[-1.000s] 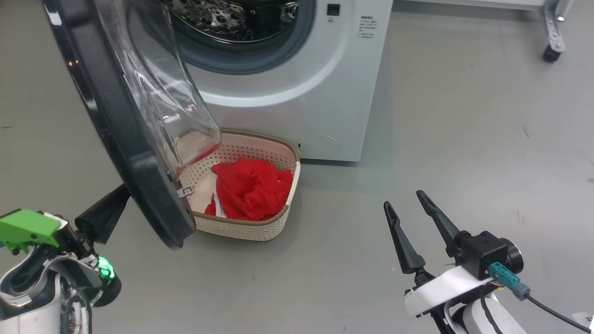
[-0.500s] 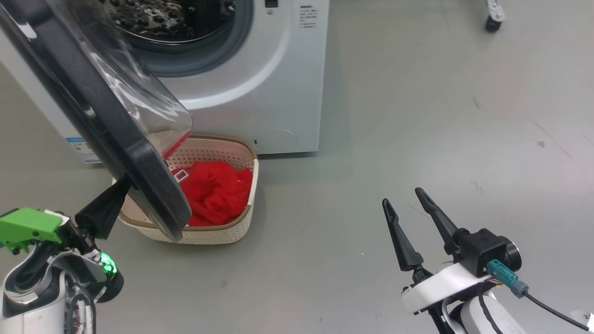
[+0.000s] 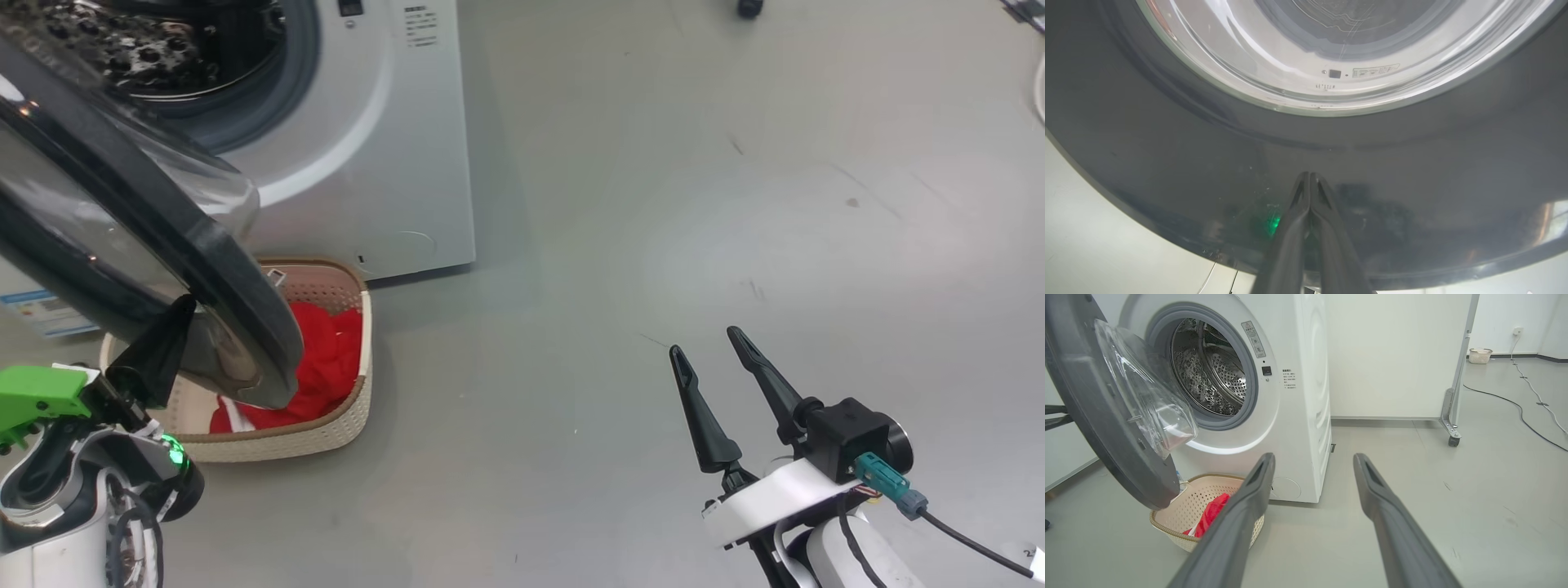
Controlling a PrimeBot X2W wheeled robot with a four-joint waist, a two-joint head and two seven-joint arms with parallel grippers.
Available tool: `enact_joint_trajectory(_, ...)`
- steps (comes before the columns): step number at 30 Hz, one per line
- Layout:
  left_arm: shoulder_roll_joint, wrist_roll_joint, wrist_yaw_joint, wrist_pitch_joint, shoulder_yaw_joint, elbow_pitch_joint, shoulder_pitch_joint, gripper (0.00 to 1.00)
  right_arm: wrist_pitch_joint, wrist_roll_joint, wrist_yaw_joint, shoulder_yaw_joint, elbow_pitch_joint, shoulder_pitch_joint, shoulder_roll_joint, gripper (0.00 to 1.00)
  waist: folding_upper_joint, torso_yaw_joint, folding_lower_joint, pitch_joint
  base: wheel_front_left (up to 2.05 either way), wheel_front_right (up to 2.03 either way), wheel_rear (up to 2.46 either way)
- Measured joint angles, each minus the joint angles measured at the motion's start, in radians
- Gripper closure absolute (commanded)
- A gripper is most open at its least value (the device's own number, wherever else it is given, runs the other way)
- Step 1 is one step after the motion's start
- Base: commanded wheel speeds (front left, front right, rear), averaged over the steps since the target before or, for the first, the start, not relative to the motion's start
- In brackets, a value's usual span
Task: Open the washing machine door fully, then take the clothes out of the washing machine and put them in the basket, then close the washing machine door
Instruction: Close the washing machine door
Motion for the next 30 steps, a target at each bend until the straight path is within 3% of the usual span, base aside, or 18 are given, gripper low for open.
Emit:
enact_joint_trajectory(20, -0.002, -0.016, 0.0, -0.191, 0.039, 0.059, -0.086, 1.0, 0.0, 0.007, 0.0, -0.003, 0.009, -0.001, 0.014, 0.0, 0.0, -0.179, 0.0, 0.029, 0.0, 0.0, 0.0)
enact_joint_trajectory(30, -0.006, -0.018, 0.0, -0.248, 0.011, 0.077, -0.148, 1.0, 0.0, 0.017, -0.002, -0.035, 0.005, -0.002, 0.02, 0.0, 0.0, -0.228, 0.0, 0.053, 0.0, 0.0, 0.0)
